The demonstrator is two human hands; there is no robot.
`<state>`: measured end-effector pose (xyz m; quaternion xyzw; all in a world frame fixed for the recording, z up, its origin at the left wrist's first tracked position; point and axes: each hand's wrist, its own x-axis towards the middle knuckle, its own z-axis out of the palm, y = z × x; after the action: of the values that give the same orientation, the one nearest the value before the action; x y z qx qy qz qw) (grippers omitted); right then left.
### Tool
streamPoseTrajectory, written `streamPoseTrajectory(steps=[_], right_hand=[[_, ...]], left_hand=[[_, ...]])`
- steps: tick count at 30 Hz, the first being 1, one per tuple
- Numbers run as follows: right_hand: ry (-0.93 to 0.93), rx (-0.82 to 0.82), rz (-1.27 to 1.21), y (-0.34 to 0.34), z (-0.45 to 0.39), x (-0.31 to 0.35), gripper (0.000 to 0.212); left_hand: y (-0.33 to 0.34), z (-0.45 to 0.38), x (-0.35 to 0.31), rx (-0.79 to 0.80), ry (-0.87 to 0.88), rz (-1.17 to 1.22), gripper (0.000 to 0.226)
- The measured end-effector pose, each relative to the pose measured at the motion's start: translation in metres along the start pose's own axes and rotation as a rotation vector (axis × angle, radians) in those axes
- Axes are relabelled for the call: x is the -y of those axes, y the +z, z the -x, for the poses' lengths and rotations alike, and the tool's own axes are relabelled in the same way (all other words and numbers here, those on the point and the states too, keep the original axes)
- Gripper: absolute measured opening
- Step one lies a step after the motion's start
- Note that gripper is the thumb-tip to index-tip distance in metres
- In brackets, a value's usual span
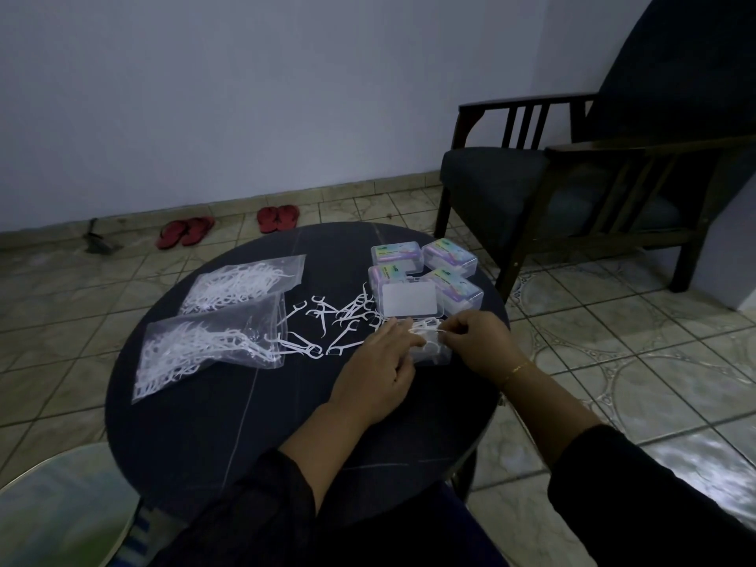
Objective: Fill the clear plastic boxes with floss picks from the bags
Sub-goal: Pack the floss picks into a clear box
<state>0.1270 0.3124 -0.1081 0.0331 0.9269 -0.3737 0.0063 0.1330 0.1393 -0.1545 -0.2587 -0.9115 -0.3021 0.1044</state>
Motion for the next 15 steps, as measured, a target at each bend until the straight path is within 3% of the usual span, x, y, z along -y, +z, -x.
streamPoseTrajectory(steps=[15], right_hand=[[-0.029,-0.020,-0.108,-0.0012,0.0042,-0.0048,0.026]], left_hand=[[-0.0009,0.0009,-0.0019,0.001,0.003,-0.093,0.054]])
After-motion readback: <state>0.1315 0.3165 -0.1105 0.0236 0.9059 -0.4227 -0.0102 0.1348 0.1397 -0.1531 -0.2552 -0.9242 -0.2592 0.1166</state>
